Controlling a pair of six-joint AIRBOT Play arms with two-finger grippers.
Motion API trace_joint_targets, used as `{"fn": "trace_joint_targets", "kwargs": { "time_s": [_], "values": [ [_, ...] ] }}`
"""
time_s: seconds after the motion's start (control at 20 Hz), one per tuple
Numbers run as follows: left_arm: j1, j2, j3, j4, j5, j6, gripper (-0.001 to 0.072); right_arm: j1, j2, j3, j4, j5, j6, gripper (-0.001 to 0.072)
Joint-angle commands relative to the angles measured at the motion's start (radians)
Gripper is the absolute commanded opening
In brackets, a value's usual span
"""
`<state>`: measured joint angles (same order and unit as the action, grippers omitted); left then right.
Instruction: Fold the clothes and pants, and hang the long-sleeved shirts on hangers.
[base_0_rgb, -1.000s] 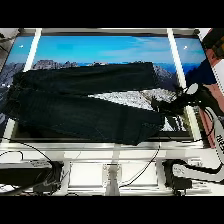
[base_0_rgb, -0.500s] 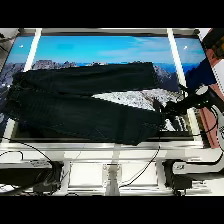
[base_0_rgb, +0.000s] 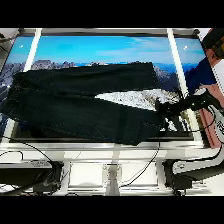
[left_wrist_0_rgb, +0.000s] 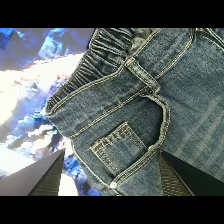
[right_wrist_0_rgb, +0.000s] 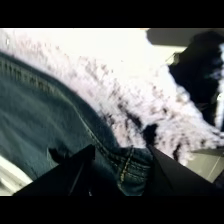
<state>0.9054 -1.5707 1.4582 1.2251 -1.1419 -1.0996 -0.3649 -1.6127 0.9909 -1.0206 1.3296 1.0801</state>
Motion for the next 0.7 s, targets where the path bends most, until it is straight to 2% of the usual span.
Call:
{"fn": "trace_joint_targets", "kwargs": {
  "time_s": [0.0, 0.05, 0.1, 0.25, 0.35, 0.5, 0.65],
  "values": [
    [-0.002, 0.0, 0.0, 0.0, 0.0, 0.001, 0.0639, 0.0, -0.003, 0.0, 0.027, 0.044, -0.045, 0.0217],
    [-0.002, 0.0, 0.0, 0.0, 0.0, 0.001, 0.0639, 0.0, -0.002, 0.0, 0.042, 0.042, -0.051, 0.0103],
    [-0.002, 0.0, 0.0, 0.0, 0.0, 0.001, 0.0639, 0.0, -0.002, 0.0, 0.066, 0.04, -0.069, 0.002],
    [-0.002, -0.001, 0.0, 0.0, 0.0, 0.001, 0.0639, 0.0, -0.002, 0.027, 0.136, -0.01, -0.125, 0.0018],
    [-0.002, -0.001, 0.0, 0.0, 0.0, 0.001, 0.0639, 0.002, -0.002, 0.081, 0.164, -0.118, -0.124, 0.0018],
    [-0.002, -0.006, 0.0, 0.0, 0.0, 0.0, 0.0639, 0.042, -0.003, 0.187, 0.17, -0.34, -0.096, 0.0018],
    [-0.008, -0.025, -0.003, 0.0, -0.014, 0.0, 0.0639, 0.108, -0.004, 0.254, 0.152, -0.632, -0.055, 0.0018]
  ]
}}
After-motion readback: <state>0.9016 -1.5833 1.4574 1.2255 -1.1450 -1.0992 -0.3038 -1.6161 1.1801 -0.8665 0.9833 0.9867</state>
